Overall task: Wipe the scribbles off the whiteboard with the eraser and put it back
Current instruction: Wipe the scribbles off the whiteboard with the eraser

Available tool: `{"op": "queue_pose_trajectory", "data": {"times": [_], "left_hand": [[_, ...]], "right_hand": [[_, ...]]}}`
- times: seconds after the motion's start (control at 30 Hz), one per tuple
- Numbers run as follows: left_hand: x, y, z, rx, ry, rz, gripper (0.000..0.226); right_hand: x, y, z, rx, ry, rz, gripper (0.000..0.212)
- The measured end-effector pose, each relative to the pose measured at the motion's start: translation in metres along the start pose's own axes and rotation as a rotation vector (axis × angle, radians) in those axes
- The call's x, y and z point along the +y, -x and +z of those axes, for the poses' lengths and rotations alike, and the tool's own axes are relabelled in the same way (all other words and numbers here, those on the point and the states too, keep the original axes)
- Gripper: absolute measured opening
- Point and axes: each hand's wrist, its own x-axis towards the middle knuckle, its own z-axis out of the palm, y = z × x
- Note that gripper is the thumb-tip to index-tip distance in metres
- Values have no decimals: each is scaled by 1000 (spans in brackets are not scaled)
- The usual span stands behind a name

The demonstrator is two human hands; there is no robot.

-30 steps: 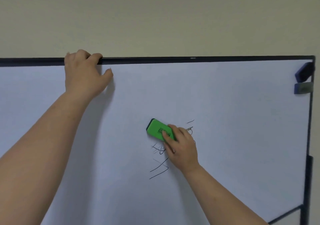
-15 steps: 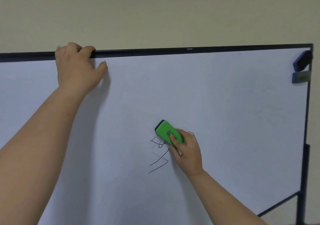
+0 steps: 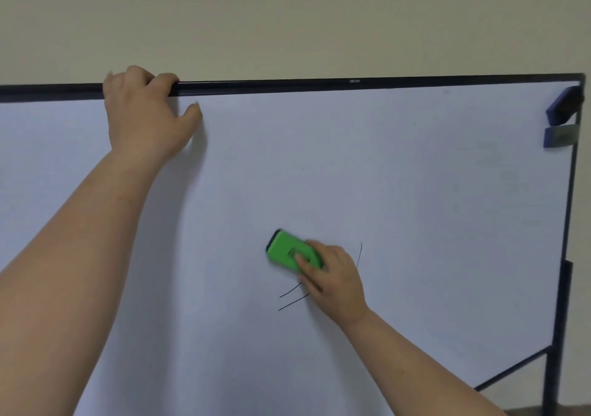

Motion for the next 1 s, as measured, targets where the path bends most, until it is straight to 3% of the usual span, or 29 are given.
{"op": "queue_pose_trajectory", "data": {"times": [0.1, 0.3, 0.4, 0.53, 0.67, 0.83, 1.0], "left_hand": [[-1, 0, -2, -8, 3, 9, 57], [0, 0, 1, 3, -4, -6, 57], [1, 1, 3, 18, -6, -11, 56], [-2, 1, 2, 22, 0, 5, 55], [-4, 0, 2, 22, -4, 17, 57], [-3, 0, 6, 53, -9, 9, 57], [-3, 1, 4, 55, -6, 29, 56]], "right_hand": [[10, 31, -5, -57, 47, -133, 34], [33, 5, -16, 69, 63, 192, 32], [10, -2, -4, 39, 15, 18, 29], [-3, 44, 12, -160, -25, -285, 28], [26, 71, 0, -168, 8, -257, 32], [32, 23, -9, -39, 43, -99, 42], [5, 34, 9, -144, -19, -284, 37]]}}
